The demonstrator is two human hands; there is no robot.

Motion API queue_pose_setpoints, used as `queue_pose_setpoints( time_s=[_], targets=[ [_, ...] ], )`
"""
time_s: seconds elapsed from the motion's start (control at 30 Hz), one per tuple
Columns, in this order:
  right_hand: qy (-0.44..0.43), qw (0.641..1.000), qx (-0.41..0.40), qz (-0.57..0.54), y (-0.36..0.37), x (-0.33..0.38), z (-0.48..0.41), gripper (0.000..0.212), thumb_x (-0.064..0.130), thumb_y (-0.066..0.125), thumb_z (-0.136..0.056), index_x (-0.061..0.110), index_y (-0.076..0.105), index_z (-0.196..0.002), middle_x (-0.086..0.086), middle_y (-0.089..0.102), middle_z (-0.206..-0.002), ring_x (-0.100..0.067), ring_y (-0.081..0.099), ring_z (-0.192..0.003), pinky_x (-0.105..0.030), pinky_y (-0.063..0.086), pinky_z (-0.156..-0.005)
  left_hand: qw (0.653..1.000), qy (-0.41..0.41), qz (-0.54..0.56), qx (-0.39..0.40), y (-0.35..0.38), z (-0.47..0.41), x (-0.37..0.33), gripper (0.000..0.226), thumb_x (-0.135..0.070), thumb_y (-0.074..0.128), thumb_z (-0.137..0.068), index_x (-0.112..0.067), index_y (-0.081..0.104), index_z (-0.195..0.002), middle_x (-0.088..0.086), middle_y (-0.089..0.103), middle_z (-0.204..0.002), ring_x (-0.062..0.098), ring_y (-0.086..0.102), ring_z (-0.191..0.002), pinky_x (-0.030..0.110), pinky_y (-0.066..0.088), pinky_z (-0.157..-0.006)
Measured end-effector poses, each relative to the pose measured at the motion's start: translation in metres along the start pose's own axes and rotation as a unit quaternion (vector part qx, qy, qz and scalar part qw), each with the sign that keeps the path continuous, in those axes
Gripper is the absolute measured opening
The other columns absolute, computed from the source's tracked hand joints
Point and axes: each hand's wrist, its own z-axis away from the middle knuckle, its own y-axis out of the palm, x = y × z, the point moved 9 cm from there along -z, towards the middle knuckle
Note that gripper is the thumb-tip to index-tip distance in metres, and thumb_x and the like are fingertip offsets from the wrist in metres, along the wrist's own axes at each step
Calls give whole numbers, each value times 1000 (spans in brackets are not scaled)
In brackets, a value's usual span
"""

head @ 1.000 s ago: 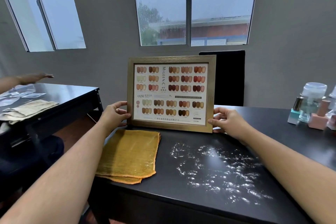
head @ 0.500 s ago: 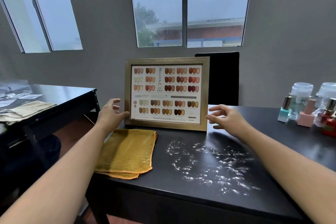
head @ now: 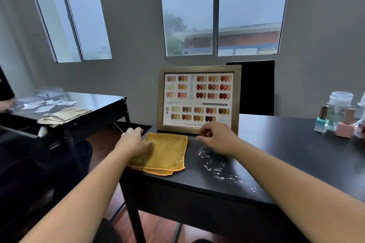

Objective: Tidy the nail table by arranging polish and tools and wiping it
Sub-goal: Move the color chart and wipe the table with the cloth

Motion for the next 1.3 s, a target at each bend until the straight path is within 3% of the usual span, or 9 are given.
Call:
queue_pose_setpoints(
  time_s=[0.13,0.3,0.5,0.63,0.77,0.87,1.1,1.23,1.3],
  targets=[
    [31,995,69,69,44,22,-21,48,44,57,-89,13,56,-126,-7,61,-121,-23,57,-108,-33,48,-91,996,-55,-47,60,13,-1,20,66,-63,53,-80,-9,58,-117,10,59,-115,26,56,-106,34,48,-87],
    [64,985,72,145,64,24,-35,55,49,58,-87,15,52,-129,-5,57,-129,-27,50,-121,-41,38,-102,997,-27,-75,-24,9,-1,17,59,-65,53,-79,-21,58,-119,7,49,-125,27,43,-119,39,40,-96],
    [40,989,61,129,65,40,-32,18,34,58,-86,19,57,-96,2,61,-92,-22,56,-99,-36,34,-90,999,-7,-9,-38,5,1,0,31,-48,62,-82,-17,63,-87,5,60,-102,24,56,-99,34,48,-81],
    [30,996,21,-85,40,43,-17,9,20,60,-85,18,51,-84,2,54,-79,-13,53,-71,-25,44,-60,992,18,119,-45,-9,8,-17,21,-40,60,-86,-20,58,-88,2,60,-89,22,57,-87,33,47,-74],
    [102,953,-30,-284,0,15,6,15,21,59,-88,20,55,-103,0,61,-100,-21,61,-96,-41,54,-86,972,70,217,-62,-31,25,-60,23,-36,64,-85,-16,61,-95,2,61,-92,19,57,-90,29,41,-71],
    [132,927,-92,-338,-37,-16,28,29,21,58,-91,21,54,-119,-1,62,-110,-21,60,-100,-38,55,-79,952,97,290,-15,-26,40,-104,26,-37,67,-82,-17,60,-97,1,64,-96,18,59,-91,34,50,-78],
    [216,927,-146,-272,-115,-104,95,30,17,62,-89,21,55,-118,-5,64,-105,-23,62,-93,-36,54,-74,928,144,312,146,36,86,-214,22,-30,63,-87,-17,52,-101,3,62,-103,17,60,-90,32,53,-71],
    [255,938,-145,-186,-139,-138,121,15,13,63,-87,22,57,-98,3,61,-85,-12,58,-75,-26,46,-57,916,166,315,185,63,113,-255,22,-25,66,-86,-14,52,-99,3,61,-93,12,62,-69,19,49,-43],
    [284,945,-128,-98,-142,-151,132,16,19,65,-86,23,55,-96,3,60,-90,-13,55,-77,-28,43,-60,923,178,287,184,71,121,-263,22,-27,68,-84,-13,56,-96,6,65,-91,18,67,-68,30,58,-55]
  ],
)
